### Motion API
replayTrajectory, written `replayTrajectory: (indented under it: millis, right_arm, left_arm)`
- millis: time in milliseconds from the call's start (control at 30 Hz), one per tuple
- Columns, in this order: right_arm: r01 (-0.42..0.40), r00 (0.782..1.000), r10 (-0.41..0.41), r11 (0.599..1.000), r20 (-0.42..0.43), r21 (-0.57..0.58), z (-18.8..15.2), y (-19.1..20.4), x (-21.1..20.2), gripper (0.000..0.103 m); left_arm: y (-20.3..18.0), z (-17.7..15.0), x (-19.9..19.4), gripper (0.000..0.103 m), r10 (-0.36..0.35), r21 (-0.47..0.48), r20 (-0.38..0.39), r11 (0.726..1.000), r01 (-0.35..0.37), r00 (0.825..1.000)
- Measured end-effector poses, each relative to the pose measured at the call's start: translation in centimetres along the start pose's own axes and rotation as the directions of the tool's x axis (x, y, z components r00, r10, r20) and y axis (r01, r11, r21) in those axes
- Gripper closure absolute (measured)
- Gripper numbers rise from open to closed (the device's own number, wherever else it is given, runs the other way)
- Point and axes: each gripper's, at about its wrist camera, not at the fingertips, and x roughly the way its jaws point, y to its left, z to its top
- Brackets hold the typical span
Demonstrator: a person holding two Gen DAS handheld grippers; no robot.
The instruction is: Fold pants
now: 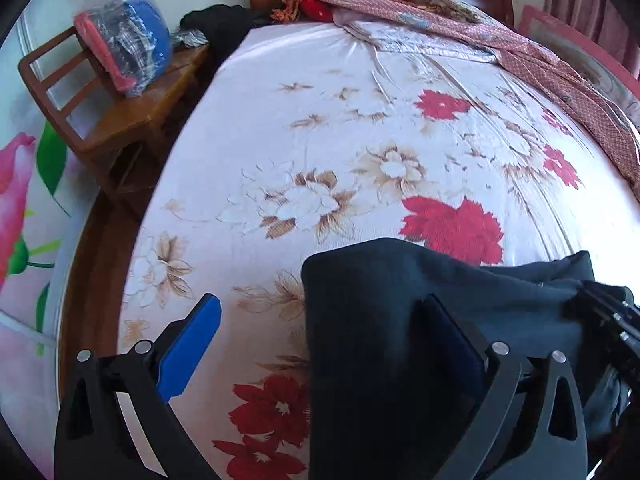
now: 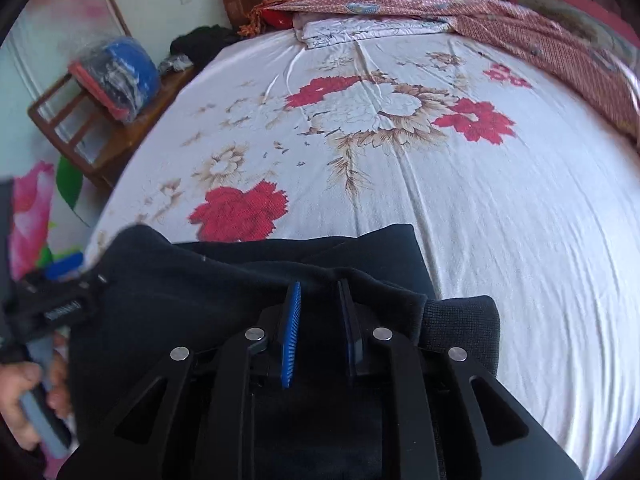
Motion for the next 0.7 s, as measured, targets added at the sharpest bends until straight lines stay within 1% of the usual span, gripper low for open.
replayTrajectory:
  millis: [33, 67, 100, 133, 167, 200, 233, 267, 333, 367, 433, 500, 533, 567, 600, 633, 667, 700]
  right_arm:
    - [0.024, 1.000, -0.024, 1.000, 0.008, 0.015, 0.2, -0.8, -0.3, 0.103]
    - [0.009, 1.000, -0.010, 0.999, 0.007, 0.038, 0.6, -1.7, -0.5, 0.103]
    - [-0.023, 1.000, 0.023, 0.998, 0.001, 0.066, 0.8, -2.3, -0.8, 0.103]
    - [-0.005, 1.000, 0.005, 0.998, -0.004, 0.061, 1.0, -2.4, -1.2, 0.103]
    - [0.027, 0.999, -0.028, 0.999, 0.027, 0.033, 1.1, -1.9, -2.3, 0.103]
    - [0.034, 0.997, -0.035, 0.999, 0.070, 0.006, 1.0, -1.4, -3.8, 0.103]
    - [0.018, 0.996, -0.017, 1.000, 0.087, -0.003, 0.8, -1.1, -5.3, 0.103]
    - [0.007, 0.995, -0.006, 1.000, 0.098, -0.009, 0.3, -1.0, -6.8, 0.103]
    - [0.006, 0.990, 0.002, 0.998, 0.139, -0.060, -1.5, -0.6, -9.8, 0.103]
    - [0.010, 0.989, 0.001, 0.997, 0.147, -0.074, -2.7, -0.5, -11.0, 0.103]
    - [-0.017, 0.987, 0.030, 0.996, 0.156, -0.089, -5.6, -0.5, -13.2, 0.103]
    - [0.002, 0.984, 0.024, 0.989, 0.177, -0.148, -8.5, 0.2, -14.8, 0.103]
    - [0.026, 0.980, 0.010, 0.983, 0.197, -0.180, -9.8, 0.6, -15.3, 0.103]
    - [0.029, 0.979, 0.011, 0.980, 0.202, -0.195, -10.7, 0.8, -15.2, 0.103]
    - [0.023, 0.981, 0.018, 0.978, 0.191, -0.208, -11.4, 0.9, -14.5, 0.103]
    - [0.054, 0.985, -0.014, 0.973, 0.175, -0.226, -11.7, 1.0, -13.1, 0.103]
    - [0.099, 0.987, -0.062, 0.962, 0.149, -0.253, -12.0, 1.1, -11.2, 0.103]
    - [0.109, 0.991, -0.084, 0.960, 0.106, -0.258, -12.3, 0.7, -9.2, 0.103]
  left_arm:
    - [0.2, -0.4, 0.8, 0.002, 0.013, 0.009, -0.026, 1.000, -0.012, 1.000]
    - [0.2, -0.7, 1.2, 0.002, 0.007, 0.017, -0.035, 1.000, -0.007, 0.999]
    - [0.2, -0.8, 1.1, 0.002, 0.000, 0.016, -0.028, 1.000, 0.001, 1.000]
    - [0.2, -0.7, 0.7, 0.002, 0.000, 0.009, -0.022, 1.000, 0.000, 1.000]
    - [0.2, -0.6, 0.2, 0.002, 0.005, 0.005, -0.025, 1.000, -0.005, 1.000]
    - [0.2, -0.5, -0.8, 0.002, 0.027, -0.003, -0.010, 1.000, -0.027, 1.000]
    - [0.4, -0.5, -2.4, 0.002, 0.062, -0.010, 0.025, 0.998, -0.062, 0.998]
    - [0.8, -0.5, -3.9, 0.002, 0.066, -0.004, 0.049, 0.998, -0.065, 0.997]
    - [1.4, -1.4, -7.3, 0.002, 0.040, 0.022, 0.096, 0.999, -0.043, 0.995]
    - [1.7, -2.2, -8.8, 0.002, 0.030, 0.044, 0.104, 0.998, -0.034, 0.994]
    - [2.4, -5.0, -11.9, 0.002, 0.024, 0.053, 0.132, 0.998, -0.032, 0.991]
    - [3.0, -8.1, -13.9, 0.002, -0.015, 0.059, 0.120, 0.998, 0.008, 0.993]
    - [3.0, -10.0, -14.7, 0.002, -0.015, 0.051, 0.123, 0.999, 0.008, 0.992]
    - [2.7, -11.6, -15.1, 0.002, -0.025, 0.065, 0.133, 0.998, 0.016, 0.991]
    - [2.2, -13.1, -15.3, 0.002, -0.021, 0.087, 0.150, 0.996, 0.008, 0.989]
    - [1.7, -14.1, -14.9, 0.002, -0.014, 0.093, 0.154, 0.996, -0.001, 0.988]
    - [1.1, -14.8, -14.1, 0.002, -0.029, 0.108, 0.141, 0.994, 0.014, 0.990]
    - [0.2, -15.4, -12.8, 0.002, -0.023, 0.133, 0.120, 0.991, 0.007, 0.993]
